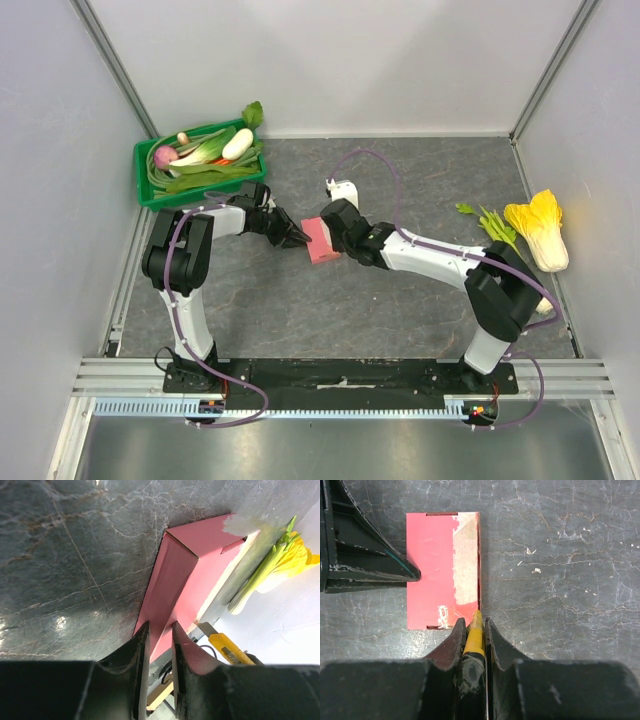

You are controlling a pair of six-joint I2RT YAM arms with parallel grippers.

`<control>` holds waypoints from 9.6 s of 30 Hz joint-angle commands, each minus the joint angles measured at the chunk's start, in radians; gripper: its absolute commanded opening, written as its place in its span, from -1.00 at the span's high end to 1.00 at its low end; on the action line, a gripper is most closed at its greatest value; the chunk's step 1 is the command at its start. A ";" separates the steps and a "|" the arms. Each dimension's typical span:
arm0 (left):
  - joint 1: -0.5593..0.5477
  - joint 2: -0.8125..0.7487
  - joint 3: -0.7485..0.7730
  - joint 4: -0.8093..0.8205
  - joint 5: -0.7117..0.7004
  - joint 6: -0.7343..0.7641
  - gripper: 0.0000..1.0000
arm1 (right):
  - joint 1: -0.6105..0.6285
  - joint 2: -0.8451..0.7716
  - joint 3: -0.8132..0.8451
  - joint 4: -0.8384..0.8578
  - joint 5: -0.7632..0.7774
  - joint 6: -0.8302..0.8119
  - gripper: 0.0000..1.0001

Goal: Unpack the express box

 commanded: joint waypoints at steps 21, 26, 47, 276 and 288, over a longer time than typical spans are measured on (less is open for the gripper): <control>-0.013 0.047 0.026 -0.020 -0.025 0.213 -0.53 | -0.081 0.068 0.106 0.217 0.008 -0.078 1.00; -0.020 0.077 0.087 -0.085 -0.086 0.212 -0.54 | -0.087 0.092 0.105 0.275 -0.026 -0.104 1.00; -0.030 0.161 0.200 -0.332 -0.355 0.288 0.21 | -0.093 0.157 0.085 0.395 -0.006 -0.176 1.00; -0.086 -0.382 0.125 0.449 0.501 0.370 -0.54 | -0.322 -0.236 0.264 0.117 -0.904 -0.184 1.00; -0.086 -0.382 0.160 0.279 0.428 0.509 -0.43 | -0.324 -0.271 0.244 0.122 -0.893 -0.171 1.00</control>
